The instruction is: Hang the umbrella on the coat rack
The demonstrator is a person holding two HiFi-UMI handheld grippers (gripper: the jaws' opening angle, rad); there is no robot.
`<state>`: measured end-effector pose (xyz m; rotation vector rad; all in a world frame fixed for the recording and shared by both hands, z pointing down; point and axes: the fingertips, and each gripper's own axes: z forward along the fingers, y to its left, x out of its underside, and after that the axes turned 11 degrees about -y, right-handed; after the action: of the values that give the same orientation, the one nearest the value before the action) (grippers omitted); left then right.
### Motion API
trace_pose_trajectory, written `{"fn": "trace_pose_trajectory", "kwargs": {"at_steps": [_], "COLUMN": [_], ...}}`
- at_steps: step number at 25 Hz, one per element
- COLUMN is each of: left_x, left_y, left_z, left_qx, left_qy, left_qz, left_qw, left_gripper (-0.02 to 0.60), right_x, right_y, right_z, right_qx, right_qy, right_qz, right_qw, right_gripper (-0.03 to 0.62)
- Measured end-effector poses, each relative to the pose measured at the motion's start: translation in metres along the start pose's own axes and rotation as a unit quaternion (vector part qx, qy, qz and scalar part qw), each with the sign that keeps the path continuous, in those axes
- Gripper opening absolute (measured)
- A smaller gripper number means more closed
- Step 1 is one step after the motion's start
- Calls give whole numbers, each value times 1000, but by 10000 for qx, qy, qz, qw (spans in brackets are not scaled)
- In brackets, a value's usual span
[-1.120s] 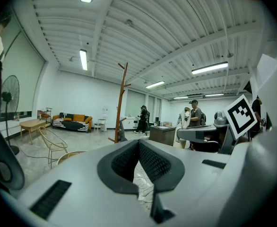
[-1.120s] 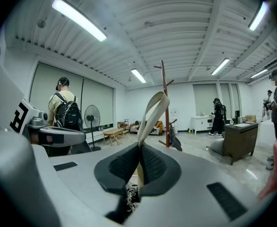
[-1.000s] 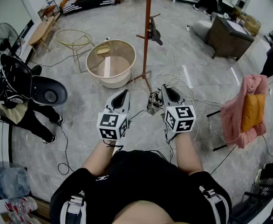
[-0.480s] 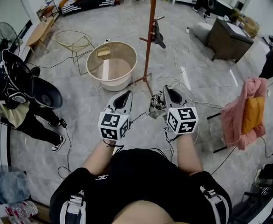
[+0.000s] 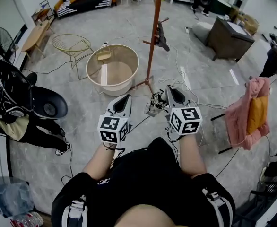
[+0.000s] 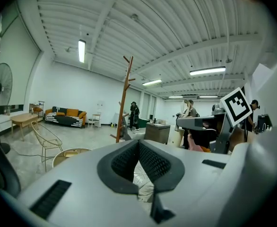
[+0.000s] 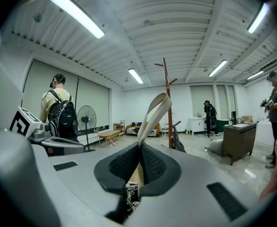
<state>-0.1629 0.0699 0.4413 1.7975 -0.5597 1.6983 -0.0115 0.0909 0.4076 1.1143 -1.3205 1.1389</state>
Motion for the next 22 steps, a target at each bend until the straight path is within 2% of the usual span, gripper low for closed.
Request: {"fn": "trace_pose_trajectory", "kwargs": {"at_steps": [12, 22], "left_x": [-2, 3], "left_y": [45, 79], "left_z": [61, 174], "left_qx": [2, -93], "left_qy": [34, 129], "left_qz": [92, 118], "left_qw": [10000, 9998], "left_gripper": [17, 17], "right_x": [7, 22], "right_y": [-17, -84], "right_z": [73, 167], "right_qx": [-121, -476], "right_qy": [0, 51], "right_qz": [-15, 30], "right_qw": [9999, 9988], "right_gripper": [20, 20]}}
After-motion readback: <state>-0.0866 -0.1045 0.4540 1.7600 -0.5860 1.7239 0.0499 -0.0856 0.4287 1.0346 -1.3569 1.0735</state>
